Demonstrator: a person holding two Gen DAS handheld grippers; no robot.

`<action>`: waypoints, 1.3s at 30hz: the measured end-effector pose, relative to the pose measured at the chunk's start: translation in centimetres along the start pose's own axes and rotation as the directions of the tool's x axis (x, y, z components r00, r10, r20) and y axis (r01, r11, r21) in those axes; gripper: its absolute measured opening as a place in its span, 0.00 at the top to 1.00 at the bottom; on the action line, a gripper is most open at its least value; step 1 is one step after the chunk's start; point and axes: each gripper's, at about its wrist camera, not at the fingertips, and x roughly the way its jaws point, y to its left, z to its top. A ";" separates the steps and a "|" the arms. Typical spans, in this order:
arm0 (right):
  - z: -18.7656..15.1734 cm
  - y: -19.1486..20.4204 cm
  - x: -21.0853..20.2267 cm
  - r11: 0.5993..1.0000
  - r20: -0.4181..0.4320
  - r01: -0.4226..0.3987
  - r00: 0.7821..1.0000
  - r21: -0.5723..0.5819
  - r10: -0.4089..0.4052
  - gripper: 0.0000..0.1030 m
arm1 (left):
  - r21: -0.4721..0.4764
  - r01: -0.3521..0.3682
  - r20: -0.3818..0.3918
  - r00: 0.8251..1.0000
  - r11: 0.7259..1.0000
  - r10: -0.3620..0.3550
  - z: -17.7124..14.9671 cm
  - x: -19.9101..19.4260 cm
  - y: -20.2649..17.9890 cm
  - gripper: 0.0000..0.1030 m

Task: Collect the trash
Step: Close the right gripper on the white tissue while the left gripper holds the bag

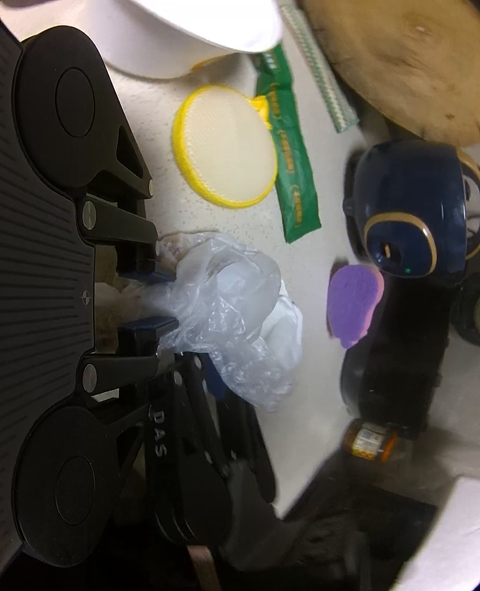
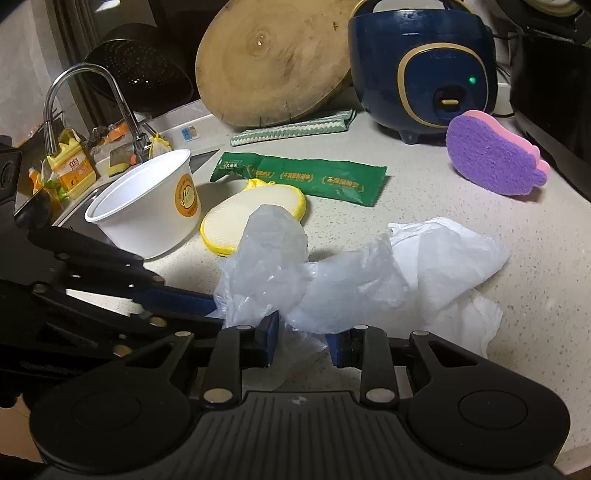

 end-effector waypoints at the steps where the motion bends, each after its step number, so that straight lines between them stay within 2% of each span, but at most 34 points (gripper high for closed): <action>1: 0.1 0.0 -0.4 1.000 0.009 0.014 1.000 -0.014 -0.014 0.72 | 0.020 -0.015 -0.003 1.000 1.000 0.015 0.1 0.1 -0.5 0.75; 4: 0.4 -0.4 -2.2 0.995 0.071 0.080 0.995 -0.060 -0.075 0.69 | 0.071 -0.047 -0.018 0.999 0.996 0.049 0.4 1.0 -1.7 0.75; 6: 0.8 -1.1 -3.4 0.988 0.111 0.141 0.985 -0.057 -0.134 0.58 | 0.089 -0.064 -0.031 0.997 0.994 0.067 0.4 1.5 -2.2 0.75; 8: 1.1 -2.3 -4.2 0.979 0.144 0.202 0.970 -0.025 -0.196 0.38 | 0.084 -0.077 -0.042 0.996 0.993 0.081 0.7 1.9 -2.5 0.75; 11: 1.0 -4.1 -4.3 0.953 0.150 0.302 0.941 0.033 -0.304 0.37 | 0.023 -0.087 -0.038 0.995 0.996 0.087 0.6 1.9 -2.4 0.74; 13: 0.9 -5.0 -4.1 0.939 0.133 0.337 0.930 0.064 -0.343 0.37 | -0.027 -0.080 0.002 0.997 0.996 0.080 -0.1 1.5 -2.0 0.74; 16: 0.4 -5.1 -3.9 0.928 0.146 0.366 0.917 0.068 -0.372 0.37 | -0.132 -0.043 0.037 0.998 0.990 0.049 -0.7 0.8 -0.9 0.79; 18: 0.2 -4.5 -3.7 0.934 0.146 0.355 0.923 0.033 -0.356 0.37 | -0.195 -0.050 0.064 0.996 0.980 0.064 -1.0 -0.4 -0.1 0.81; 20: 0.3 -3.8 -3.1 0.949 0.130 0.314 0.941 0.021 -0.314 0.31 | -0.200 -0.091 0.089 0.990 0.976 0.110 -1.2 -1.9 0.1 0.82; 23: 0.6 -3.1 -2.2 0.965 0.108 0.263 0.959 0.019 -0.264 0.27 | -0.231 -0.130 0.101 0.982 0.964 0.157 -1.7 -4.0 0.7 0.82; 30: 0.4 -0.5 0.5 0.963 0.039 0.261 0.965 -0.064 -0.259 0.27 | -0.340 -0.171 0.137 0.964 0.925 0.229 -2.9 -7.6 1.9 0.82; 31: 0.5 -0.3 0.7 0.964 0.030 0.257 0.966 -0.069 -0.256 0.29 | -0.353 -0.171 0.140 0.962 0.920 0.233 -3.1 -7.9 2.0 0.82; 33: 0.3 0.0 0.9 0.962 0.016 0.265 0.964 -0.072 -0.265 0.42 | -0.364 -0.170 0.147 0.961 0.916 0.236 -3.4 -8.4 2.0 0.82; 34: 0.3 0.2 0.9 0.959 0.019 0.273 0.962 -0.077 -0.273 0.55 | -0.365 -0.171 0.151 0.959 0.915 0.239 -3.7 -8.7 2.0 0.82; 35: 0.3 0.4 0.9 0.957 0.018 0.276 0.961 -0.086 -0.276 0.76 | -0.365 -0.171 0.153 0.959 0.915 0.240 -3.8 -8.8 1.9 0.82; 37: 0.4 0.9 0.4 0.957 0.021 0.276 0.961 -0.090 -0.275 0.93 | -0.367 -0.167 0.158 0.958 0.915 0.238 -4.1 -9.2 1.9 0.82; 39: 0.5 1.5 -0.8 0.963 0.052 0.256 0.966 -0.084 -0.252 0.93 | -0.364 -0.168 0.168 0.956 0.916 0.242 -4.4 -9.8 1.7 0.82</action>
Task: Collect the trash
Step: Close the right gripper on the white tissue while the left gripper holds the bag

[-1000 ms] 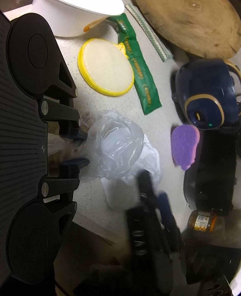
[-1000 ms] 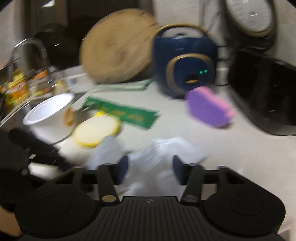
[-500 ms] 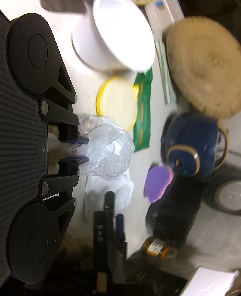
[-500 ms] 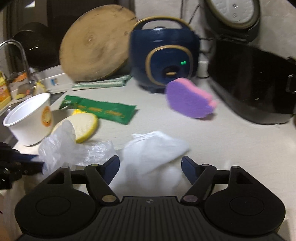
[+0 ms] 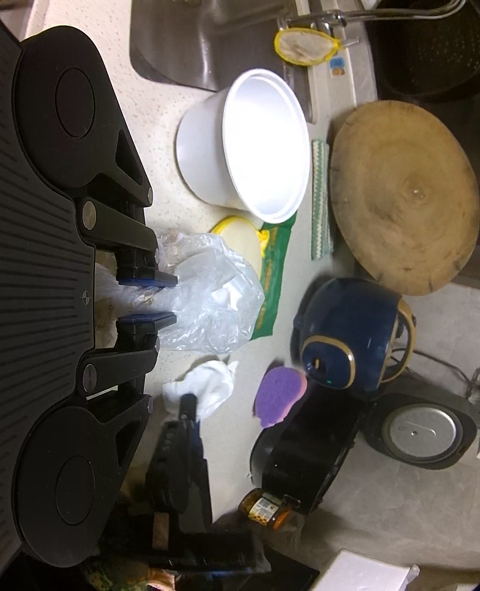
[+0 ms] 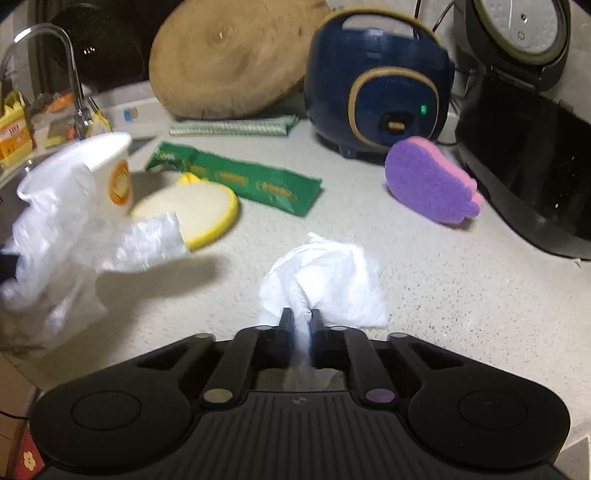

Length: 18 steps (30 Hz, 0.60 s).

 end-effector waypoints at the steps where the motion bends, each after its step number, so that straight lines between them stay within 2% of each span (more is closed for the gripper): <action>1: 0.1 0.3 -0.8 1.000 0.019 -0.014 1.000 0.000 0.014 0.93 | 0.000 -0.002 0.007 1.000 1.000 0.002 -0.2 -0.5 0.1 0.82; 6: 0.8 2.5 -4.5 0.997 0.096 -0.069 0.993 -0.016 0.070 0.93 | -0.019 -0.012 0.035 0.999 1.000 0.013 -1.7 -3.0 0.9 0.82; 11: 0.3 6.2 -8.0 0.992 0.135 -0.103 0.984 -0.071 0.112 0.93 | -0.074 -0.048 0.077 0.996 0.996 0.054 -4.0 -6.8 3.8 0.83; 14: -1.0 8.7 -9.6 0.988 0.126 -0.101 0.985 -0.115 0.115 0.93 | -0.132 -0.074 0.097 0.992 0.989 0.087 -6.1 -9.7 6.8 0.83; 18: -4.0 11.9 -10.9 0.983 0.060 -0.114 0.991 -0.142 0.123 0.93 | -0.199 -0.107 0.080 0.989 0.974 0.125 -10.1 -13.0 10.6 0.83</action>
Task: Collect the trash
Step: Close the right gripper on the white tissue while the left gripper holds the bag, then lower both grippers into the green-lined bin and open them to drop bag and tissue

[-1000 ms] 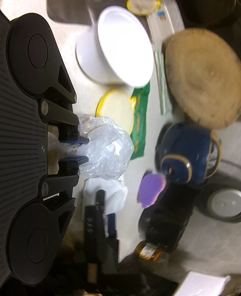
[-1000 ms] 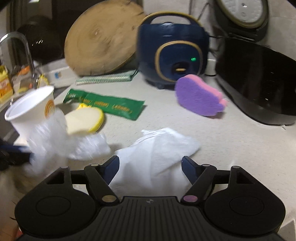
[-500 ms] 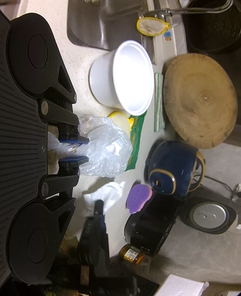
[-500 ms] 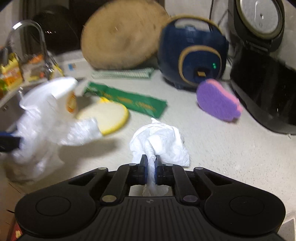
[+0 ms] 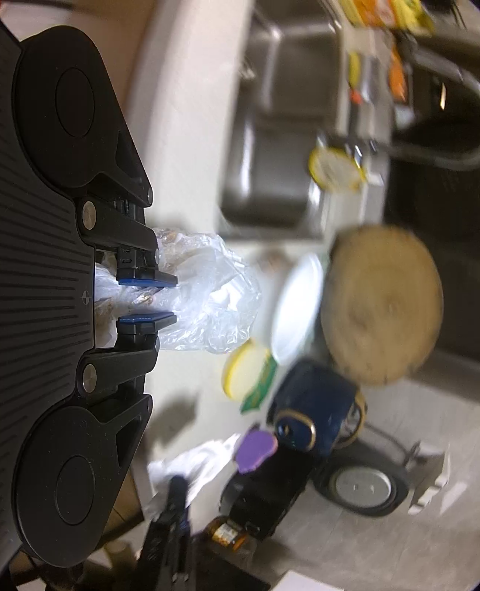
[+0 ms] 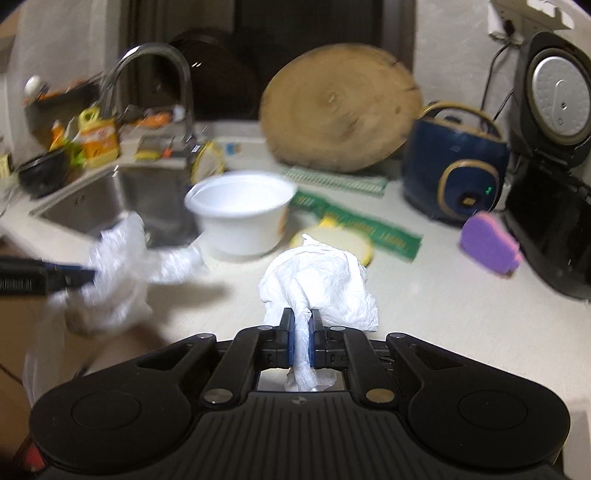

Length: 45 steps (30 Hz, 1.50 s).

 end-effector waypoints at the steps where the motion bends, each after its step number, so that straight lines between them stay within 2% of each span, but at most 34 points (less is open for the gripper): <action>1: -0.9 1.0 -0.1 1.000 -0.025 -0.009 1.000 -0.003 0.008 0.93 | -0.012 -0.013 -0.012 1.000 1.000 0.013 -0.8 -0.5 1.2 0.83; 4: -3.6 3.6 0.4 0.999 -0.127 -0.045 0.991 0.011 0.046 0.93 | -0.057 -0.067 -0.083 0.995 0.996 0.062 -3.4 -1.3 4.4 0.83; 7: -6.4 6.0 2.1 0.994 -0.262 -0.100 0.959 0.043 0.108 0.93 | -0.094 -0.124 -0.171 0.979 0.988 0.107 -6.3 -1.5 7.3 0.83; 9: -8.1 7.6 3.3 0.988 -0.342 -0.141 0.927 0.061 0.154 0.93 | -0.101 -0.171 -0.237 0.961 0.980 0.143 -8.3 -1.1 8.9 0.83; 12: -10.5 9.2 5.3 0.979 -0.446 -0.188 0.872 0.079 0.203 0.93 | -0.114 -0.252 -0.357 0.913 0.961 0.197 -12.0 0.3 10.9 0.83; 15: -12.6 9.6 6.9 0.970 -0.522 -0.210 0.818 0.121 0.242 0.93 | -0.182 -0.287 -0.466 0.867 0.941 0.174 -15.8 2.1 12.3 0.83; 19: -15.8 9.5 9.1 0.965 -0.593 -0.218 0.761 0.149 0.263 0.93 | -0.232 -0.275 -0.573 0.814 0.933 0.098 -20.2 6.8 12.4 0.83; 21: -17.9 9.3 10.8 0.958 -0.622 -0.229 0.728 0.174 0.287 0.93 | -0.257 -0.264 -0.599 0.798 0.929 0.061 -22.3 10.3 12.4 0.83; 23: -19.8 9.4 12.7 0.962 -0.655 -0.223 0.705 0.160 0.273 0.93 | -0.279 -0.261 -0.619 0.785 0.924 0.035 -24.5 14.3 12.5 0.83; 26: -22.1 9.2 15.0 0.961 -0.668 -0.223 0.692 0.164 0.275 0.93 | -0.293 -0.277 -0.647 0.762 0.915 0.023 -29.0 20.3 13.4 0.83; 31: -25.6 8.7 18.4 0.967 -0.667 -0.225 0.704 0.116 0.244 0.93 | -0.260 -0.321 -0.700 0.713 0.911 0.052 -36.8 28.8 14.6 0.83; 35: -28.1 8.0 21.0 0.969 -0.684 -0.217 0.689 0.122 0.240 0.93 | -0.272 -0.375 -0.711 0.699 0.886 0.078 -40.4 32.1 16.0 0.82; 36: -28.7 8.1 21.6 0.967 -0.685 -0.221 0.686 0.126 0.246 0.93 | -0.238 -0.389 -0.723 0.683 0.890 0.105 -41.0 33.0 16.0 0.82; 38: -29.7 8.3 22.8 0.965 -0.689 -0.231 0.679 0.126 0.253 0.93 | -0.173 -0.413 -0.762 0.632 0.894 0.145 -42.1 35.0 16.0 0.81; 40: -30.2 8.8 23.9 0.963 -0.688 -0.246 0.680 0.112 0.254 0.93 | -0.154 -0.416 -0.792 0.595 0.896 0.140 -43.3 36.4 16.3 0.80; 41: -30.4 9.0 24.5 0.962 -0.687 -0.251 0.681 0.105 0.253 0.93 | -0.160 -0.418 -0.803 0.582 0.894 0.128 -43.7 36.8 16.5 0.80; 42: -30.6 9.0 25.0 0.962 -0.686 -0.256 0.683 0.098 0.251 0.93 | -0.176 -0.420 -0.812 0.573 0.890 0.110 -43.9 37.1 16.8 0.80; 43: -30.4 9.2 25.2 0.962 -0.684 -0.258 0.685 0.092 0.249 0.93 | -0.204 -0.427 -0.815 0.573 0.881 0.088 -44.0 37.1 17.3 0.80; 45: -29.8 9.5 25.4 0.960 -0.678 -0.267 0.689 0.089 0.255 0.93 | -0.273 -0.437 -0.799 0.599 0.857 0.051 -43.2 36.0 18.0 0.79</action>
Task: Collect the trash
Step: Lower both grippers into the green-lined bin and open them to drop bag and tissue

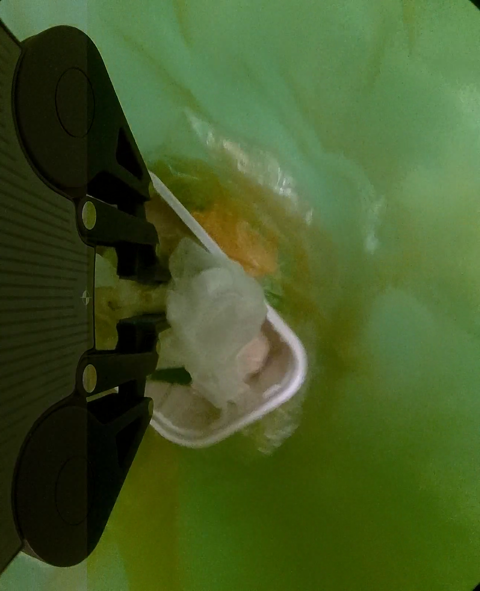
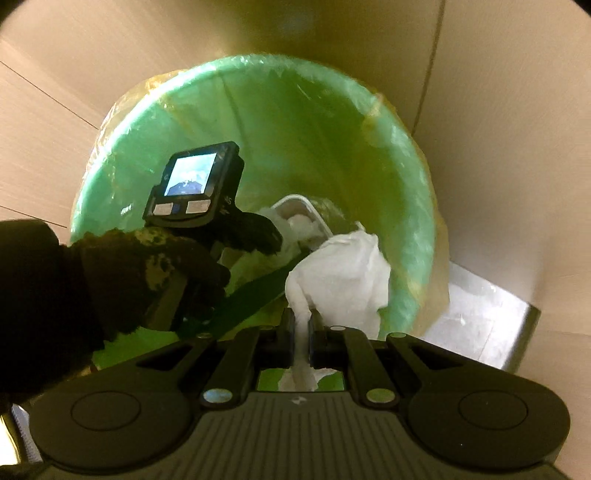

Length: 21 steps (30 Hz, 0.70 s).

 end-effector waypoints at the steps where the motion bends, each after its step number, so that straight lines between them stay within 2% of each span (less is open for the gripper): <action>1: 0.2 0.2 -0.3 1.000 0.005 -0.010 1.000 -0.009 0.010 0.93 | 0.004 0.023 0.005 1.000 1.000 -0.023 -0.1 -1.1 0.2 0.79; 3: 1.2 0.5 -0.7 0.999 0.015 -0.026 1.000 -0.030 0.026 0.93 | 0.014 0.089 0.030 0.996 0.996 -0.089 -0.8 -4.2 0.3 0.77; 5: 2.1 0.8 -0.8 0.998 0.016 -0.040 0.999 -0.039 0.041 0.93 | 0.038 0.179 0.064 0.981 0.983 -0.181 -1.8 -8.5 0.5 0.77; 8: 3.7 0.9 0.1 0.997 -0.001 -0.071 0.997 -0.020 0.071 0.93 | 0.075 0.219 0.161 0.960 0.973 -0.228 -3.6 -15.4 0.7 0.77; 12: 6.3 1.3 3.7 0.988 -0.067 -0.152 0.986 0.023 0.153 0.93 | 0.035 0.213 0.272 0.938 0.976 -0.215 -4.9 -21.8 2.5 0.77; 15: 8.1 1.9 8.9 0.987 -0.153 -0.151 0.976 0.059 0.158 0.93 | 0.007 0.167 0.320 0.934 0.986 -0.160 -5.7 -24.8 3.8 0.77; 18: 8.7 3.0 15.0 0.996 -0.253 -0.073 0.964 0.050 0.083 0.93 | -0.037 0.159 0.308 0.941 0.987 -0.140 -6.4 -25.6 5.0 0.77; 21: 7.7 4.0 21.1 1.000 -0.368 0.018 0.930 0.021 -0.009 0.93 | -0.054 0.131 0.277 0.954 0.990 -0.111 -7.2 -25.8 5.8 0.77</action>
